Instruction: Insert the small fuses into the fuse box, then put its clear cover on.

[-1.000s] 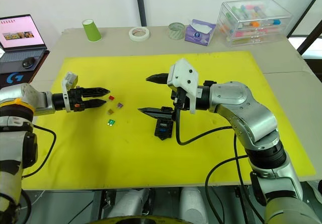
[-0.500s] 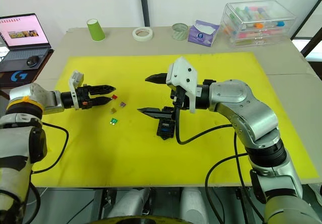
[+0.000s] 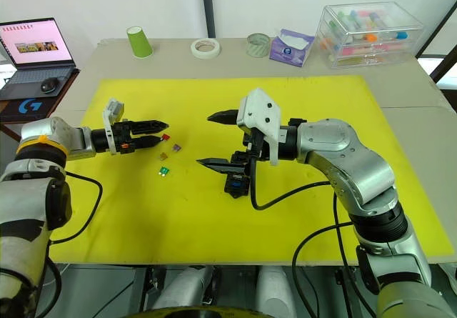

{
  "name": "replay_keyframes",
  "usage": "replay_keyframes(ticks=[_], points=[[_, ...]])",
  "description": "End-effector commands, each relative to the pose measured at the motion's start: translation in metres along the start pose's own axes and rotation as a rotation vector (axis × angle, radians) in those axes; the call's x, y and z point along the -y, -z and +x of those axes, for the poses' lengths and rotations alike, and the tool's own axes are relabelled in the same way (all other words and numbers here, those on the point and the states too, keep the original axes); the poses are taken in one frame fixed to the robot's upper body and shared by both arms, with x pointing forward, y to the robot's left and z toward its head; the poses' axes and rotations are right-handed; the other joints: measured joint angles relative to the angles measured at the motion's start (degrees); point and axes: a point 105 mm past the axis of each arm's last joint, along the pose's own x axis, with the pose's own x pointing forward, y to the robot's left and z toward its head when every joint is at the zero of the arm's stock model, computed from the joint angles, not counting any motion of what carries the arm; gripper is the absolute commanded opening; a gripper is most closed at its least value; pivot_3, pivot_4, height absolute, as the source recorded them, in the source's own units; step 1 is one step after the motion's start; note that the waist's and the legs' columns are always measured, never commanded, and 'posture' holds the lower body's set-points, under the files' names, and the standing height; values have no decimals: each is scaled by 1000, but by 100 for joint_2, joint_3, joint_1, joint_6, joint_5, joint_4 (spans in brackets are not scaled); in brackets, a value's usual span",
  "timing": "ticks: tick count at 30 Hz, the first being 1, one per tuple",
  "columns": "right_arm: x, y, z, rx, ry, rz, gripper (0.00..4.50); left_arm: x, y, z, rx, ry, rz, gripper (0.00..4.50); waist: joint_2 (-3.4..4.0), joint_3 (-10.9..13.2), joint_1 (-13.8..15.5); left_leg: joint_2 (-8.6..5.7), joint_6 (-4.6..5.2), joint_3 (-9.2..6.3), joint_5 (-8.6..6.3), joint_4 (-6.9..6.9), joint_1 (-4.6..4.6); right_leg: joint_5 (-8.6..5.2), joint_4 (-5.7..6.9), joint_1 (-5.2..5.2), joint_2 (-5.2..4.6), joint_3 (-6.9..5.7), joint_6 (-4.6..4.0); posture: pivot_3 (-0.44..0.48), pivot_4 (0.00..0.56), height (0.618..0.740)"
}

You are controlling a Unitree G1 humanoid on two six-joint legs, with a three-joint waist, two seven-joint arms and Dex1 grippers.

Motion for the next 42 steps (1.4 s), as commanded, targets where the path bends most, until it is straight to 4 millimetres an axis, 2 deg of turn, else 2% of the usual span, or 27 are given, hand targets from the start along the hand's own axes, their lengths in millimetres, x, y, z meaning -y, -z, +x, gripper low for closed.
replay_keyframes(ticks=[1, 2, 6, 10, 13, 21, 26, 28, 30, 33, 36, 38, 40, 42], points=[[0, -8, -3, 19, 13, -52, 4500, 1, -2, -1, 6, 0, 19, 4122, 0, 0, 0, 0, 0, 0, 0, 1, 0, 0, 0, 0, 0, 0, 0, 0, 150, 740], [1, -7, -3, 18, 17, -52, 4500, 0, -2, -1, 8, -4, 22, 3938, 0, 0, -1, 0, 0, 0, 0, 1, -1, 0, 0, 0, 0, 0, 0, 0, 150, 740], [1, -8, -3, 21, 23, -50, 4500, -1, -1, -2, -2, -10, 26, 2411, 0, 0, -18, 0, 1, -2, 0, 10, -15, 0, 3, -10, 0, -1, 0, 0, 150, 740], [0, -8, -2, 16, 21, -53, 4500, -12, 1, -1, 15, -60, 29, 957, 0, 0, -34, 0, 0, -3, 0, 20, -41, 0, 12, -35, -3, -2, 0, 0, 150, 740], [1, -10, 0, 23, 22, -54, 4500, -10, 2, -1, 18, -40, 13, 24, 0, 0, -33, 0, 0, -3, 0, 22, -45, 0, 12, -38, -7, -2, 0, 0, 150, 740], [6, -9, -2, 18, 27, -50, 4500, -3, -2, -7, 30, -10, -1, 24, 0, 0, -38, 0, 0, -4, 0, 25, -47, 0, 15, -39, -8, -4, 0, 0, 150, 740], [11, -7, -9, 17, 45, 23, 4500, 33, -14, -21, 42, 107, 124, 24, 0, 0, -49, 0, 0, -5, 0, 26, -52, 0, 17, -42, -9, -3, 0, 0, 150, 740], [18, -6, -17, 8, 62, 66, 4500, 76, -13, -27, 23, 229, 264, 24, 1, 1, -42, 0, 0, -8, 0, 28, -55, 0, 18, -42, -12, -3, 0, 0, 150, 740], [24, -6, -24, -9, 75, 88, 4500, 107, -3, -29, 12, 302, 415, 24, 1, 1, -24, 0, 1, -10, 0, 30, -64, 0, 18, -42, -15, -3, 0, 0, 150, 740], [33, -2, -30, -53, 97, 145, 4500, 137, 6, -28, 109, 374, 632, 24, 2, 0, -8, 0, 1, -12, 0, 35, -64, 1, 9, -37, -16, -3, -1, 0, 150, 740], [37, -1, -32, -63, 103, 181, 4500, 146, 13, -25, 162, 375, 769, 24, 4, -1, -17, 2, 0, -12, 0, 32, -58, 1, 2, -34, -15, -4, -1, 0, 150, 740], [38, -4, -31, -71, 85, 177, 4500, 145, 27, -14, 60, 327, 884, 24, 4, 0, -30, 2, 1, -10, 0, 30, -59, 1, 0, -35, -16, -3, -1, 0, 150, 740], [37, -6, -29, -81, 49, 155, 4500, 143, 44, -5, -39, 326, 1122, 24, 6, 1, -26, 2, 0, -8, 0, 29, -60, 1, -2, -35, -17, -2, -1, 0, 150, 740], [38, -9, -26, -73, 39, 143, 4071, 141, 47, 2, -36, 338, 1221, 0, 7, 1, -2, 2, 0, -2, 0, 27, -59, 1, -4, -35, -19, -1, -1, 0, 150, 740]])
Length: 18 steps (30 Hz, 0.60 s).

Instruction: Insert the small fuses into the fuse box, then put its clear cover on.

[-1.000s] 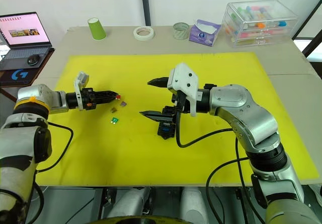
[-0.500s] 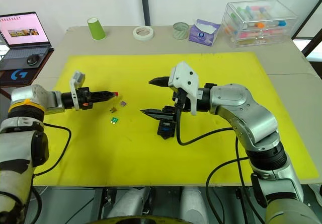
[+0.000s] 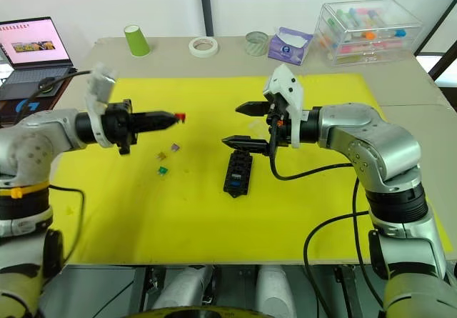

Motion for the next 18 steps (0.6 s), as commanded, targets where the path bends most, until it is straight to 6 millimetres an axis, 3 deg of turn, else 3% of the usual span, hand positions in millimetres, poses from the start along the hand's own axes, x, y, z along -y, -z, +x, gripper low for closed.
replay_keyframes(ticks=[1, 4, 12, 17, 18], points=[[-4, -18, 2, 31, -34, -83, 3834, 7, -3, 14, -11, 48, 243, 0, 0, 0, 38, 0, 0, -2, 0, 2, 0, 0, 0, 2, 1, -3, 0, 0, 150, 740], [-5, -19, 8, 20, -38, -114, 2838, 7, -4, 21, 9, 59, 348, 0, -2, -1, 45, 0, 0, -5, 0, 8, -1, 2, -6, 9, 0, -8, -1, 0, 150, 740], [-6, -9, 13, -25, -56, -175, 2838, 8, 1, 30, 16, 103, 438, 0, -2, -1, 28, 0, 1, -4, 0, 4, -2, 2, -5, 4, 0, -7, 0, 0, 150, 740], [-5, -7, 17, -44, -61, -211, 1354, 11, -4, 35, 31, 121, 445, 0, -2, -1, 27, 0, 1, -5, 0, 5, -2, 2, -4, 5, 0, -7, 0, 0, 150, 740], [-5, -6, 17, -49, -63, -214, 1354, 11, -5, 36, 32, 120, 444, 0, -2, -1, 27, 0, 1, -5, 0, 5, -2, 2, -4, 5, 0, -7, 0, 0, 150, 740]])
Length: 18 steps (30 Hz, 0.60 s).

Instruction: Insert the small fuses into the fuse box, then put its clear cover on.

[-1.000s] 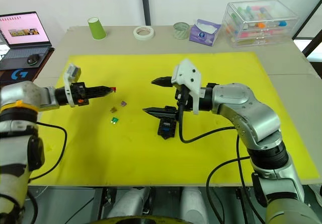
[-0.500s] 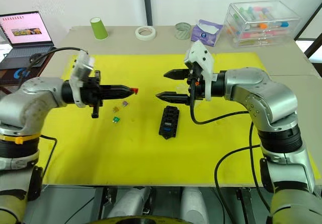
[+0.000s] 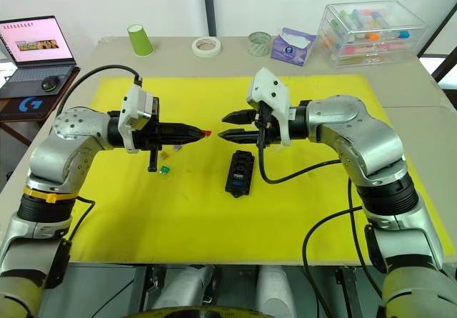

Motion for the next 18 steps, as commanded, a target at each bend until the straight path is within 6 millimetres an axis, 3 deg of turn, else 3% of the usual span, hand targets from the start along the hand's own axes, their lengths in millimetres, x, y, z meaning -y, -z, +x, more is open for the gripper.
replay_keyframes(ticks=[1, 8, 18], points=[[1, -7, 0, 2, -5, -69, 1354, -3, -14, 3, 26, 5, 50, 0, 0, 0, 3, 0, 0, 0, 0, 0, 0, 0, 0, 0, 0, 0, 0, 0, 150, 740], [0, -6, 6, 3, -24, -77, 1354, -3, -15, 6, 33, 3, 50, 0, 0, 0, -3, 0, 0, -1, 0, 0, 0, 0, 0, 0, 1, 0, 0, 0, 150, 740], [4, -21, 10, 48, -26, -81, 1354, -1, -14, 6, 19, 6, 59, 0, 0, 0, 4, 0, 0, -1, 0, 1, 0, 0, 0, 0, 0, -1, 0, 0, 150, 740]])
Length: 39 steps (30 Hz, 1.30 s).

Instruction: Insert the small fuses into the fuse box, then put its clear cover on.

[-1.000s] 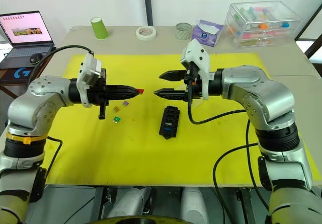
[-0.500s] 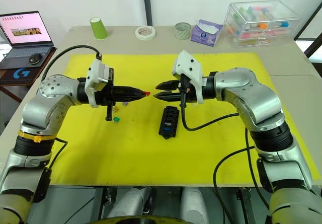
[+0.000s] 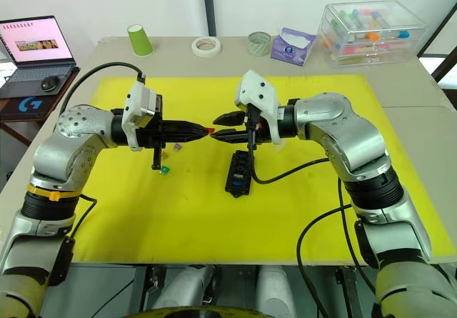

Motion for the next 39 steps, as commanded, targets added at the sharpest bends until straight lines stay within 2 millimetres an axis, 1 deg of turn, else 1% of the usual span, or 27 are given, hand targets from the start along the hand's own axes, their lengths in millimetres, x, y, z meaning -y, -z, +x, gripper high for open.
replay_keyframes(ticks=[1, 7, 10, 12, 13, 21, 23, 24, 25, 27, 29, 30, 31, 34, 35, 39], points=[[2, -18, -4, 39, 6, -52, 1354, 1, -9, 2, 7, 13, 49, 0, 0, 0, -2, 0, 0, 0, 0, 1, 0, 0, 0, 0, 0, 0, 0, 0, 150, 740], [3, -14, -5, 31, 5, -48, 1354, 1, -10, 2, 10, 8, 52, 0, 0, 0, -6, 0, 0, -1, 0, 0, 0, 0, 0, 0, 1, 0, 0, 0, 150, 740], [2, -13, -5, 30, -7, -53, 788, 1, -11, 1, 9, 9, 54, 0, 0, 0, -7, 0, 0, -1, 0, 0, 0, 0, 0, 0, 1, -1, 0, 0, 150, 740], [2, -13, -4, 30, -9, -52, 106, 1, -11, 1, 10, 8, 53, 0, 0, 0, -9, 0, 0, -1, 0, 0, 0, 0, 0, 0, 1, -1, 0, 0, 150, 740], [2, -13, -4, 33, -9, -49, 45, 1, -11, 1, 9, 8, 54, 0, 0, 0, -9, 0, 0, -1, 0, 0, 0, 0, 0, -1, 1, -1, 0, 0, 150, 740], [2, -12, -6, 36, -20, -47, 45, 5, -7, -2, -11, 27, 51, 0, 0, 0, -9, 0, 0, -1, 0, 0, 0, 0, 0, 0, 1, -1, 0, 0, 150, 740], [1, -12, -7, 33, -23, -48, 0, 3, -6, -3, -13, 6, 44, 480, 0, 0, -8, 0, 0, -1, 0, 0, 0, 0, 0, 0, 1, -1, 0, 0, 150, 740], [1, -12, -7, 31, -24, -48, 0, 6, -6, -4, -5, 26, 22, 719, 0, 0, -9, 0, 0, -1, 0, 0, 0, 0, 0, 0, 1, -1, 0, 0, 150, 740], [0, -12, -9, 26, -22, -45, 0, 8, -6, -6, 13, 25, 8, 1059, 0, 0, -13, 0, 0, -1, 0, 0, 0, 0, 0, 0, 1, 0, 0, 0, 150, 740], [-1, -8, -13, -2, -10, -30, 0, 12, 1, -11, 28, 2, -30, 1745, 0, 0, -17, 0, 0, -1, 0, -1, 0, 0, 0, -1, 1, 0, 0, 0, 150, 740], [-6, 0, -18, -51, 7, -21, 0, 27, 18, -14, -4, 3, -39, 2491, 0, 0, -13, 0, 0, -1, 0, -3, 0, 0, -1, -2, 1, 0, 0, 0, 150, 740], [-10, 4, -21, -76, 13, -8, 0, 34, 25, -13, -7, -4, -50, 2937, 1, 0, -13, 0, 0, -1, 0, -3, 0, 0, -1, -1, 1, 0, 0, 0, 150, 740], [-15, 9, -22, -100, 18, 7, 0, 41, 29, -11, -10, -10, -62, 3242, 1, 0, -8, 0, 0, -1, 0, -4, 0, 0, -2, -2, 0, 1, 0, 0, 150, 740], [-23, 19, -25, -156, 48, 38, 0, 56, 35, -2, -3, -18, -61, 4355, 1, 0, 20, 0, 0, -1, 0, -1, -1, 0, -1, -1, 0, 1, 0, 0, 150, 740], [-25, 22, -25, -171, 58, 43, 0, 59, 36, 2, 5, -26, -60, 4485, 1, 0, 32, 0, 0, -1, 0, 1, 0, 0, 0, 0, 0, 1, 0, 0, 150, 740], [-31, 37, -28, -257, 69, 32, 0, 65, 42, 13, 21, -67, -80, 4485, 1, 0, 64, 0, 2, 3, -1, 3, 0, 2, -4, 6, -2, 1, 0, 0, 150, 740]])
